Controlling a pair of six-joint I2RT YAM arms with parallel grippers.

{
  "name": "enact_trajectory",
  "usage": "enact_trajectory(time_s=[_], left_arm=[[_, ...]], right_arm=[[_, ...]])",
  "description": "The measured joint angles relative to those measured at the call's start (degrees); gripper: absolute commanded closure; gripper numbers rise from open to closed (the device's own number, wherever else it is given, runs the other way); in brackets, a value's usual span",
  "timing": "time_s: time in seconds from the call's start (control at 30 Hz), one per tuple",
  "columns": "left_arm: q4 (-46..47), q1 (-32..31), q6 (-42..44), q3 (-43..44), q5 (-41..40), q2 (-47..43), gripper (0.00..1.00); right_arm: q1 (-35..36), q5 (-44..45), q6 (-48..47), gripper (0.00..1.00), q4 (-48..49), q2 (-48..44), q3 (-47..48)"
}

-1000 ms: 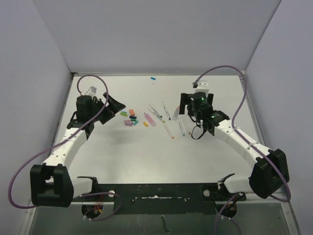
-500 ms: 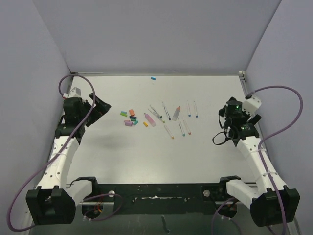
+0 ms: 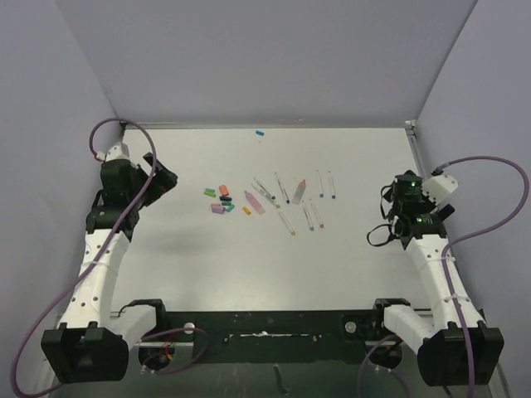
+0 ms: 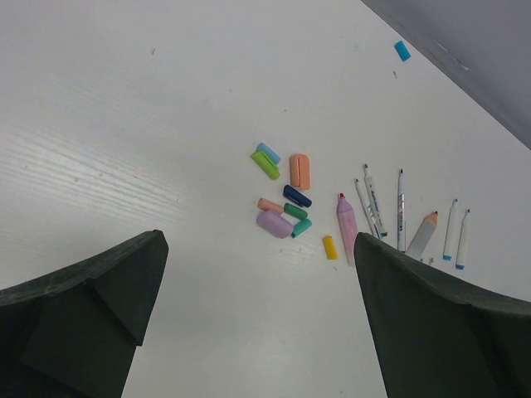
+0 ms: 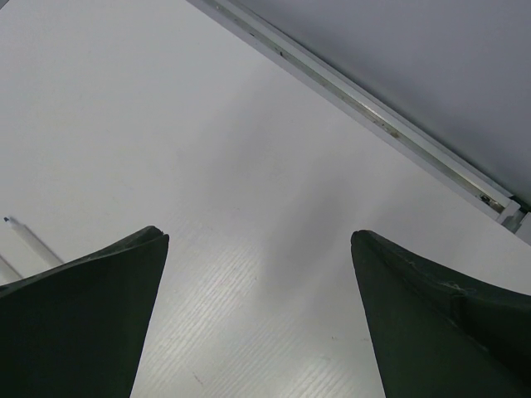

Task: Open the pen caps

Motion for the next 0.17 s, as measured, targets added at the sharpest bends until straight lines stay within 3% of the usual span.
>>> enact_trajectory(time_s=[0.17], left_arm=[[-0.2,0.0,0.4,0.0,0.1,-0.1,0.02]], right_arm=[[0.0,-0.3,0.0,0.02,0.0,0.1,0.0]])
